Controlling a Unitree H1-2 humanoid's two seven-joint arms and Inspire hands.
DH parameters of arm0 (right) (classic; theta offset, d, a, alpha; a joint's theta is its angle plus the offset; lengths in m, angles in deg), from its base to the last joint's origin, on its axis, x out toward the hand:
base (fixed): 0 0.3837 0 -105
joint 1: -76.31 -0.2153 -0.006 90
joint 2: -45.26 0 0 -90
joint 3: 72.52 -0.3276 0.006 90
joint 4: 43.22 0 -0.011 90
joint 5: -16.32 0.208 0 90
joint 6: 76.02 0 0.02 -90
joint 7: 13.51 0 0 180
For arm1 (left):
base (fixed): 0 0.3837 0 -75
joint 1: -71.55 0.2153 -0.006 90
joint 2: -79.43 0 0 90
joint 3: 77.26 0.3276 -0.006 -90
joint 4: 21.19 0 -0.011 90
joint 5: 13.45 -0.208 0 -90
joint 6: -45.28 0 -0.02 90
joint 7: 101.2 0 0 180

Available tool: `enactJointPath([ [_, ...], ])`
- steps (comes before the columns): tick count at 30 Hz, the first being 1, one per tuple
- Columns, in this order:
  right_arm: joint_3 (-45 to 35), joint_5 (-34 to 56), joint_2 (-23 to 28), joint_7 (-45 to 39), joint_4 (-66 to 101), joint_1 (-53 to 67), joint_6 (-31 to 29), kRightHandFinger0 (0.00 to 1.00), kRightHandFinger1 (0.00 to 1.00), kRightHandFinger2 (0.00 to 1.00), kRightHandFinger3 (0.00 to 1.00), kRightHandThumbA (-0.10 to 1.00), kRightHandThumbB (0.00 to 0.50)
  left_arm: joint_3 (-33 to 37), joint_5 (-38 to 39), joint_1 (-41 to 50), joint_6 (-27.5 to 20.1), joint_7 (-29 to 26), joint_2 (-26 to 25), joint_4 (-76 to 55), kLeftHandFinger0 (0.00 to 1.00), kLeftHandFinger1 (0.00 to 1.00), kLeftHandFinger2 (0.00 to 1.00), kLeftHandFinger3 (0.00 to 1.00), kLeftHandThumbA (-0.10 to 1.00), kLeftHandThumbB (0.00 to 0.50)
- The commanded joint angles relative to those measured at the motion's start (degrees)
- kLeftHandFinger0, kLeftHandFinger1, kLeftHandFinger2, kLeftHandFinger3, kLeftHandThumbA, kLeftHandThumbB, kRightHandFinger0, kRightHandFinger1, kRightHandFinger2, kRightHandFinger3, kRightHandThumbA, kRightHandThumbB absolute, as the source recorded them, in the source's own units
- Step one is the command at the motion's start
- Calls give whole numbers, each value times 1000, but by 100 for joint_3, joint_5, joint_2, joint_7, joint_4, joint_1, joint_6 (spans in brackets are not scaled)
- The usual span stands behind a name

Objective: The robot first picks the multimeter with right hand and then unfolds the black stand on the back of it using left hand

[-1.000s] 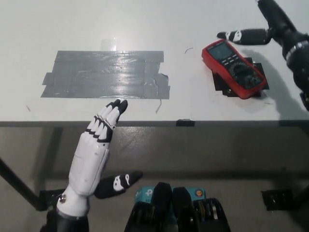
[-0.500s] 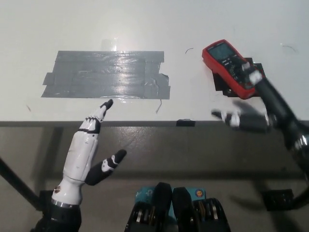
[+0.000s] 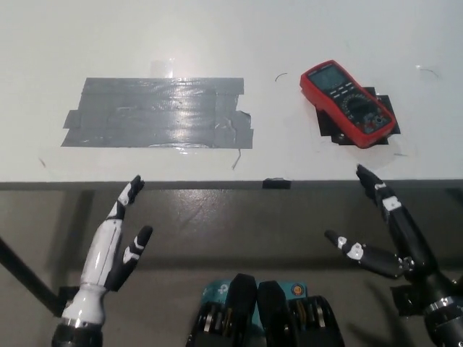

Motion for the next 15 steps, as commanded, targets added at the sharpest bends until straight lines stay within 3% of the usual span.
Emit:
enactJointPath([
  [1, -183, -212, -89, -119, -288, 15, -845, 1000, 1000, 1000, 1000, 765, 384, -56, 192, 139, 110, 248, -44, -128, 1000, 1000, 1000, 1000, 1000, 235],
  [15, -395, -270, -200, -385, -326, 124, -903, 1000, 1000, 1000, 1000, 715, 371, -105, 171, 286, 93, 327, -33, -176, 1000, 1000, 1000, 1000, 1000, 244],
])
